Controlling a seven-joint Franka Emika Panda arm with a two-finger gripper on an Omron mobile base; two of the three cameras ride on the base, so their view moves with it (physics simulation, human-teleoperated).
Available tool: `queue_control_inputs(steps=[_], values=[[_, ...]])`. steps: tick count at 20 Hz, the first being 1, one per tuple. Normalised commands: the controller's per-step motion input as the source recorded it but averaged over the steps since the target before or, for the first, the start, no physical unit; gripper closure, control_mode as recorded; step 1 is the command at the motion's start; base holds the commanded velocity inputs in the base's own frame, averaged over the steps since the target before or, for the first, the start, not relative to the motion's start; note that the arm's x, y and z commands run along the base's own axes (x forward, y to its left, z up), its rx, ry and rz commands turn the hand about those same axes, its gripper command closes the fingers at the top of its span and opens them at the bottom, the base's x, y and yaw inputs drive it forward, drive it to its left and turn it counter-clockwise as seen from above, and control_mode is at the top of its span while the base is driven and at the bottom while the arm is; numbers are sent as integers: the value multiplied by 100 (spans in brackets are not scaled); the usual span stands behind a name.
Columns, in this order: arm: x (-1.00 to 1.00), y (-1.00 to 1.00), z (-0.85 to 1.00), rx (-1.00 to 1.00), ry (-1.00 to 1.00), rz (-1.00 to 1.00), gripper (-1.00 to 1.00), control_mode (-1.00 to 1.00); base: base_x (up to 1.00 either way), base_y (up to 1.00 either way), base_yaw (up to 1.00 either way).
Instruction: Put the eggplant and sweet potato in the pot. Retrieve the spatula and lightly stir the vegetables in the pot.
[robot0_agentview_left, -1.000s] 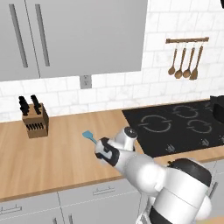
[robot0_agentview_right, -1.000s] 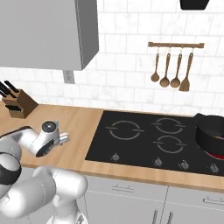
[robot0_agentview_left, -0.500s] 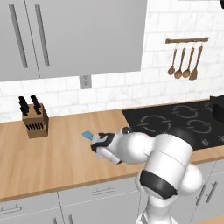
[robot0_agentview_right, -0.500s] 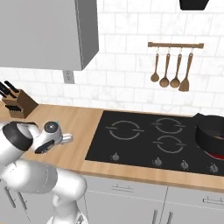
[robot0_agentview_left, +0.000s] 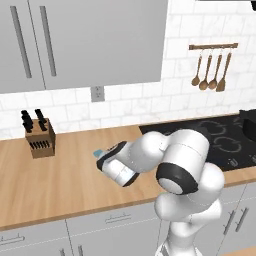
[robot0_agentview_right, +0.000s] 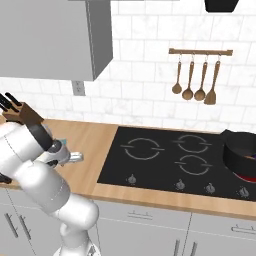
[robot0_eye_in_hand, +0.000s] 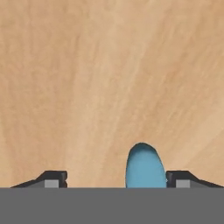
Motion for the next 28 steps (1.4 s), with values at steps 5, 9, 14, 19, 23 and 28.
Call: queue_control_inputs(steps=[5,9,14,19,23,28], values=[[20,63,-6,0,10,-19,100,-100,0,0,0],[1,34,-4,0,14,-13,100,-100,0,0,0],[-10,2,9,0,17,-2,100,-100,0,0,0],[-37,-3,74,7,13,0,100,-100,0,0,0],[-26,-11,100,14,10,0,100,-100,0,0,0],[-1,-15,100,17,17,0,100,-100,0,0,0]])
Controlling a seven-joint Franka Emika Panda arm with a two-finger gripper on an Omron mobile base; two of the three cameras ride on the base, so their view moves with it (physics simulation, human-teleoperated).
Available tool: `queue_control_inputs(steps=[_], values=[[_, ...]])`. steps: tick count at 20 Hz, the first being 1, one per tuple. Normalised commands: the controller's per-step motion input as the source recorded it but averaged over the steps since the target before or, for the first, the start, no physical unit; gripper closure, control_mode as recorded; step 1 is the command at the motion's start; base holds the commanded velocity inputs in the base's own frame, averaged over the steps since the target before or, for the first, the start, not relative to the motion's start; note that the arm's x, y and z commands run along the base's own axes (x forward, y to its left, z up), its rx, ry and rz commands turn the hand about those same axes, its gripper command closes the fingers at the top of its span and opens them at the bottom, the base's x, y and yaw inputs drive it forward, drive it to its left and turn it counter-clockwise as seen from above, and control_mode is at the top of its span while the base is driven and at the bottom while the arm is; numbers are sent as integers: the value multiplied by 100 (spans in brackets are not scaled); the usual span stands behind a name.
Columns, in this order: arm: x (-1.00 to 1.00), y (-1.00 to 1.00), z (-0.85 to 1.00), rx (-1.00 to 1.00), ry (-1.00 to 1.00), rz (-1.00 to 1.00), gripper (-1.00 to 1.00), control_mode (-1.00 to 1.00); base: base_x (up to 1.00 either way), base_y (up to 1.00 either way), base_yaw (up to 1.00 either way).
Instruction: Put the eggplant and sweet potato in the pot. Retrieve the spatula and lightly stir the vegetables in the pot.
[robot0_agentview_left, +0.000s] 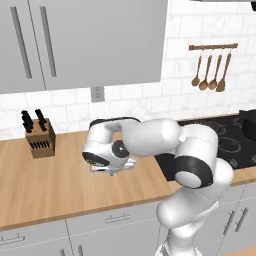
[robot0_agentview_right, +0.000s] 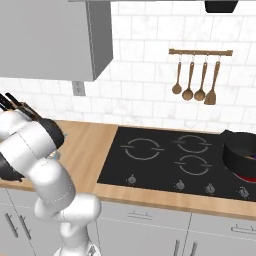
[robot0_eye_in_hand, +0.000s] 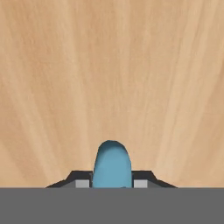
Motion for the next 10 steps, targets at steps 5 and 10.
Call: queue_control_inputs(steps=[5,10], values=[[0,-41,100,20,33,-1,100,-100,0,0,0],[-1,-60,100,10,41,-5,100,-100,0,0,0]])
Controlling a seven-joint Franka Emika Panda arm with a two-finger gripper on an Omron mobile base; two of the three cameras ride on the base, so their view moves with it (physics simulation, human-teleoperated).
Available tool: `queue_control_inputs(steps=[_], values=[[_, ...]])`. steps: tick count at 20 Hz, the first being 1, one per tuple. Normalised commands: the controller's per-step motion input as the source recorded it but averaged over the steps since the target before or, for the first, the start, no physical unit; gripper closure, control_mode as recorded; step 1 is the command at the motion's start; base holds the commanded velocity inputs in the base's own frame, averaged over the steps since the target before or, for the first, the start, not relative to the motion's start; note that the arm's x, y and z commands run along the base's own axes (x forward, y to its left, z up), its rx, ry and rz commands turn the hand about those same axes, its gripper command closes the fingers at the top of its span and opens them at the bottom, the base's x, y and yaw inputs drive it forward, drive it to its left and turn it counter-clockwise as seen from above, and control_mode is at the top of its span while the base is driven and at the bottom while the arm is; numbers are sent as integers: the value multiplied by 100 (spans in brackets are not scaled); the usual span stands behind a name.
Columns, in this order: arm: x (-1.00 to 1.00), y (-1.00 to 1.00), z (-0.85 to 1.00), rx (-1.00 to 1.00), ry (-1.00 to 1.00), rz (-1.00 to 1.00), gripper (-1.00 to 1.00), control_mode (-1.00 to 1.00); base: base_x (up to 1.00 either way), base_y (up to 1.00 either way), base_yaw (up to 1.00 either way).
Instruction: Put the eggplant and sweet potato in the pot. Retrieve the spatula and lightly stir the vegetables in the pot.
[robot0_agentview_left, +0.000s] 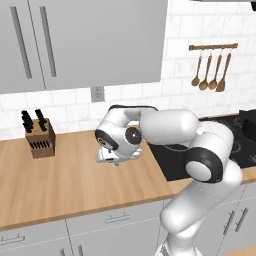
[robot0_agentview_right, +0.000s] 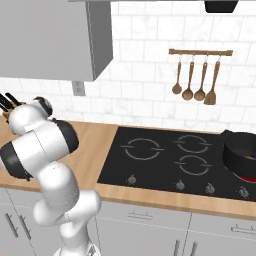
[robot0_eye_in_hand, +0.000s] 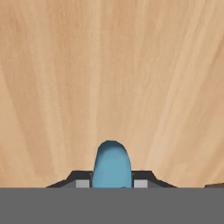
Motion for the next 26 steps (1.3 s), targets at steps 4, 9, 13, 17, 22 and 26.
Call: queue_control_inputs(steps=[4,9,13,17,22,26], values=[[-3,-71,100,1,44,-4,100,-100,0,0,0],[0,-67,100,0,34,-1,100,-100,0,0,0],[0,-41,100,-2,8,0,100,-100,0,0,0],[-8,-10,100,-16,-5,0,100,-100,0,0,0],[-34,0,100,-26,-13,1,100,-100,0,0,0],[-62,0,100,-37,-16,3,100,-100,0,0,0]])
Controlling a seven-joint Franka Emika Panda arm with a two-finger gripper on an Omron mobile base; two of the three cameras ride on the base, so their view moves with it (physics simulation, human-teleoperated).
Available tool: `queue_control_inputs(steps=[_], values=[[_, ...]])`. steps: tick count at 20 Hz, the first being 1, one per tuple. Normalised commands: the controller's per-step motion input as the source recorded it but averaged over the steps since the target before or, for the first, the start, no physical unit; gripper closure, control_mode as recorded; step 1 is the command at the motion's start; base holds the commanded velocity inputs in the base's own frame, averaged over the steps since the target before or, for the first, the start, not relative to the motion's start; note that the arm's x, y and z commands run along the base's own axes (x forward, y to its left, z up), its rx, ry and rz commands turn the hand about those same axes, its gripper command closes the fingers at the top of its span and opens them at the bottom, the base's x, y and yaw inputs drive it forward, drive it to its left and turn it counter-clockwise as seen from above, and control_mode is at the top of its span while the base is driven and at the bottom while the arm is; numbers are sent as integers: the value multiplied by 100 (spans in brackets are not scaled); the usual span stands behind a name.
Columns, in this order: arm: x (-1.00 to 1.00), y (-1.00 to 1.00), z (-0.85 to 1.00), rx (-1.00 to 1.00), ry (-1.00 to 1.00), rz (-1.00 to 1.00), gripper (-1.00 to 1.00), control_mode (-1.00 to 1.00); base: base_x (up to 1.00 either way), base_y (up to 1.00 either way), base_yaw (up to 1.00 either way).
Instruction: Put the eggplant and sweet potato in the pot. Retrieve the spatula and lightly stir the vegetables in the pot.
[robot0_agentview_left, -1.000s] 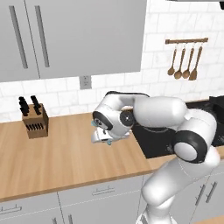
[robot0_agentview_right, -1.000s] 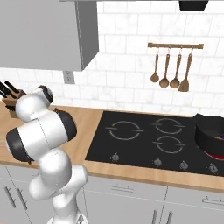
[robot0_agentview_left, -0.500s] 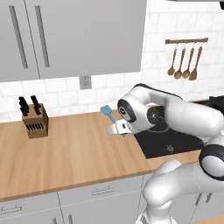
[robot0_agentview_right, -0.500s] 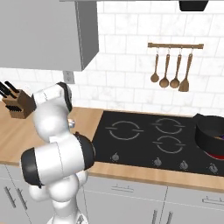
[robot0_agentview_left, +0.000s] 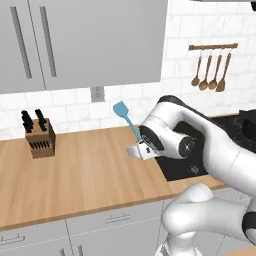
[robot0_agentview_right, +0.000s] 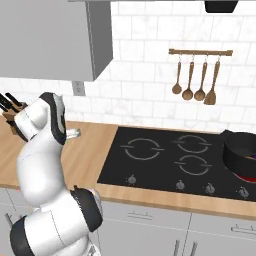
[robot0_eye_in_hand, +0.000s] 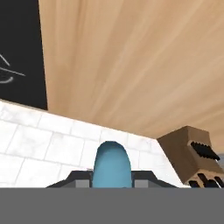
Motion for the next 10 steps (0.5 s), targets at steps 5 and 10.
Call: queue_control_inputs(steps=[5,10], values=[[-62,0,98,-47,-1,3,100,-100,0,0,0],[-55,4,100,-50,-2,5,100,-100,0,0,0]])
